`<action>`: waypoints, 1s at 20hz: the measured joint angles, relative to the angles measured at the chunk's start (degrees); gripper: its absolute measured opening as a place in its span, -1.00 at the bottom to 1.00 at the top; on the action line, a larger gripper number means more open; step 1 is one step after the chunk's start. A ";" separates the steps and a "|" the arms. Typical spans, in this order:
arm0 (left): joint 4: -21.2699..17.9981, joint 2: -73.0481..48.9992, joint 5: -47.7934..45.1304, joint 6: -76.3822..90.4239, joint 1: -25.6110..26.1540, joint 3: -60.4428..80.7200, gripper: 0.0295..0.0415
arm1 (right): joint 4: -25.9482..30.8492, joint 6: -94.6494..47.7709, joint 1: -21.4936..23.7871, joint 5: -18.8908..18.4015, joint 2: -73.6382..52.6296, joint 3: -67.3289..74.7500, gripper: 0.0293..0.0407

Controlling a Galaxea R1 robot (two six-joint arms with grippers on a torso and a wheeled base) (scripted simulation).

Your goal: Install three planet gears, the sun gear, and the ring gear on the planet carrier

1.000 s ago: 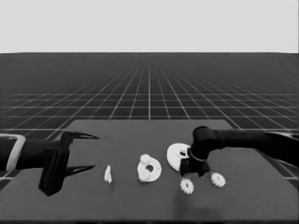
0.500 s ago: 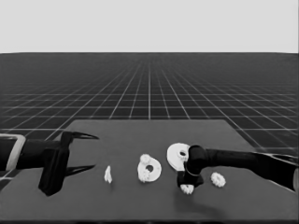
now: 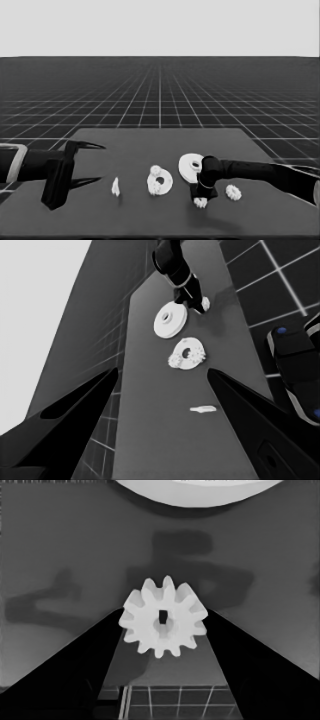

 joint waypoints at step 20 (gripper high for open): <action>0.00 0.00 0.00 0.00 0.00 0.00 0.49 | 16.06 -1.97 16.07 -2.87 24.43 -25.44 -0.66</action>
